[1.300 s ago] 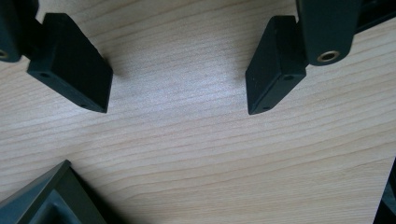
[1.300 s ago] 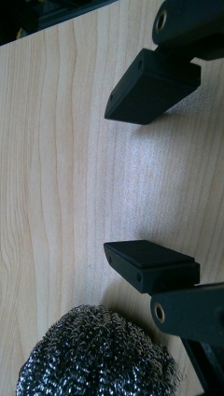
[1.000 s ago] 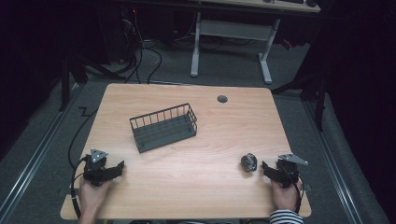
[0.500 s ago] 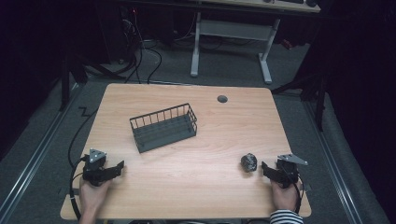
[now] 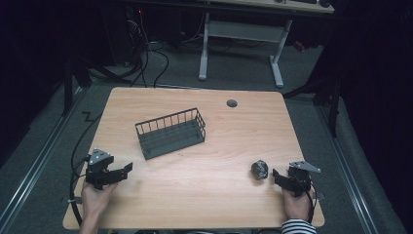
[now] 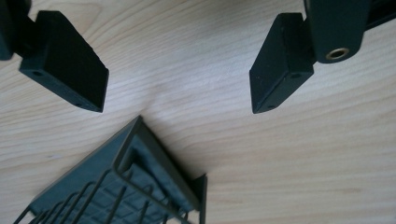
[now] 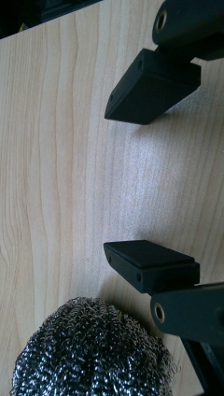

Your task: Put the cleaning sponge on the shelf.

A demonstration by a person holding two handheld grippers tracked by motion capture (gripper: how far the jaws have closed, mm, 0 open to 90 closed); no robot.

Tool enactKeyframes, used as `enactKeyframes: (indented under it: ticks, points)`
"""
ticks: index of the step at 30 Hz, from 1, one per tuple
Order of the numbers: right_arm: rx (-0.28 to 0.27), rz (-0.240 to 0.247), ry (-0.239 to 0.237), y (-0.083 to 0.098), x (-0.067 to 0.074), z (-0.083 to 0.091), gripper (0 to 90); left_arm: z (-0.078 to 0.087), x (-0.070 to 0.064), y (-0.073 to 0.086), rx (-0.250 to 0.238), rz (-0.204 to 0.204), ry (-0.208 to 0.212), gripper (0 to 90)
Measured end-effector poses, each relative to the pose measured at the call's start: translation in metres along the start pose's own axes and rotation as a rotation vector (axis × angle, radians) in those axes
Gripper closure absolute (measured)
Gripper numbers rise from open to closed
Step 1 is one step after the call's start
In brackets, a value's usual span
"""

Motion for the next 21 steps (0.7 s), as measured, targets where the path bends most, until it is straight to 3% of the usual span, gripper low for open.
enactKeyframes:
  ticks: [3,9,13,21]
  points:
    - [-0.002,0.000,-0.001,0.000,0.000,0.000,31.2,0.005,-0.007,-0.008,-0.010,-0.007,0.026,19.5]
    - [-0.003,-0.001,0.000,0.000,0.000,0.000,31.1,0.016,-0.023,-0.029,-0.023,-0.021,0.030,17.3]
    - [-0.003,0.001,-0.001,0.000,0.000,0.000,31.1,0.016,-0.030,-0.040,-0.013,-0.017,0.055,17.3]
    - [-0.004,0.004,-0.003,0.000,0.000,0.000,31.1,0.011,-0.045,-0.063,-0.011,-0.030,0.066,18.4]
Point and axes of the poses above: each handheld gripper's, and its own axes: z roughly backward along the jaws, y roughly out of its underside, x roughly to its left, the point moved 5 cm from there along -z, roughly forward along the jaws, and after that the axes turned 14 degrees about z, right-handed, at the moved point
